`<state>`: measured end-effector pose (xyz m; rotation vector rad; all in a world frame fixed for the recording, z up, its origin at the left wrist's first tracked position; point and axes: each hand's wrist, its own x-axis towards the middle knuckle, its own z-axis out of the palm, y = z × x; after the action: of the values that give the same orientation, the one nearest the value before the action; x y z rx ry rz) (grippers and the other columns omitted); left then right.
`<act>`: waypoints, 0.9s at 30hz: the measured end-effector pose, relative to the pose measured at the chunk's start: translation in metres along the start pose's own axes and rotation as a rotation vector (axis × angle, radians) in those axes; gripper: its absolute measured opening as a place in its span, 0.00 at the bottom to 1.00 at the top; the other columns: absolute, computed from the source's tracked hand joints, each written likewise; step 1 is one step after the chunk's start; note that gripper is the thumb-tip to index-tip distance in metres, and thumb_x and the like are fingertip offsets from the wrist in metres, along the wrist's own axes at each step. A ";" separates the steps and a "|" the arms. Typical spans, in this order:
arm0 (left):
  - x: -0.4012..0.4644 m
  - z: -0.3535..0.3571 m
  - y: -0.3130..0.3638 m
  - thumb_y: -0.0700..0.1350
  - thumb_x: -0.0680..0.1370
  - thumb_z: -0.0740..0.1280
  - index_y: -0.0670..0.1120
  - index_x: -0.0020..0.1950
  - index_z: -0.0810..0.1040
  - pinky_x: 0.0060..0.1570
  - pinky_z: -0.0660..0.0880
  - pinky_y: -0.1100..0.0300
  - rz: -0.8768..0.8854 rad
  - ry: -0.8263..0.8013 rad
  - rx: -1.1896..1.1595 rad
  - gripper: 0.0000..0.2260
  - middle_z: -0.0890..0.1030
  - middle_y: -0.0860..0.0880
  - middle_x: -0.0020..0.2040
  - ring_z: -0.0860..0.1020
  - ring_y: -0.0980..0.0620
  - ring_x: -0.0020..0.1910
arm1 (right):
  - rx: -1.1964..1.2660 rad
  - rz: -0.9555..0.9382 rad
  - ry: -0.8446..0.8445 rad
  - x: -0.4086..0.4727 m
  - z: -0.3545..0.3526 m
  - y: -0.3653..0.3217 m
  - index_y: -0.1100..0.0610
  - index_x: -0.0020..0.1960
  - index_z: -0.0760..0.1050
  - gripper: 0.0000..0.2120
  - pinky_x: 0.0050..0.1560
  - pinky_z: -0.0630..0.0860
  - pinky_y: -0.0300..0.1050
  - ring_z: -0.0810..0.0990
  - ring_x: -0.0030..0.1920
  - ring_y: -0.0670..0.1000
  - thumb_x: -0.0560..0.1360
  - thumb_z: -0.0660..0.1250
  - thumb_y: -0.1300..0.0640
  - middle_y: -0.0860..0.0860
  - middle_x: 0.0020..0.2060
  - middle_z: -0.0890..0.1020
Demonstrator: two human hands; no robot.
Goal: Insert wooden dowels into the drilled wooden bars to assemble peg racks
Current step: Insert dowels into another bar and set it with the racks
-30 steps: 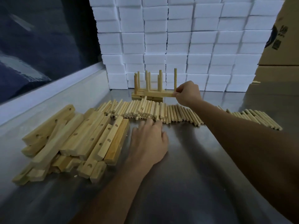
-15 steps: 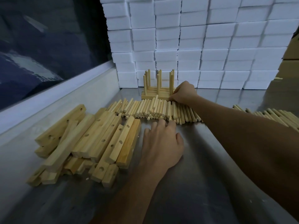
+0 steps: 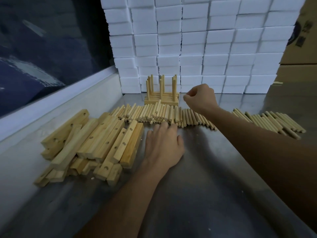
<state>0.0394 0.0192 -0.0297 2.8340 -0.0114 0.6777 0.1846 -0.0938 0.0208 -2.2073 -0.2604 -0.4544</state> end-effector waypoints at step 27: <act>-0.002 -0.045 -0.018 0.40 0.75 0.64 0.48 0.59 0.75 0.59 0.62 0.47 -0.386 0.052 0.409 0.13 0.76 0.42 0.59 0.69 0.42 0.61 | 0.380 0.160 0.154 -0.120 -0.046 0.029 0.54 0.41 0.82 0.06 0.35 0.77 0.35 0.81 0.35 0.45 0.76 0.69 0.57 0.49 0.35 0.83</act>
<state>0.0186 0.0465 0.0050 3.0527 0.7416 0.7290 0.0737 -0.1518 -0.0222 -1.7962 -0.0769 -0.4433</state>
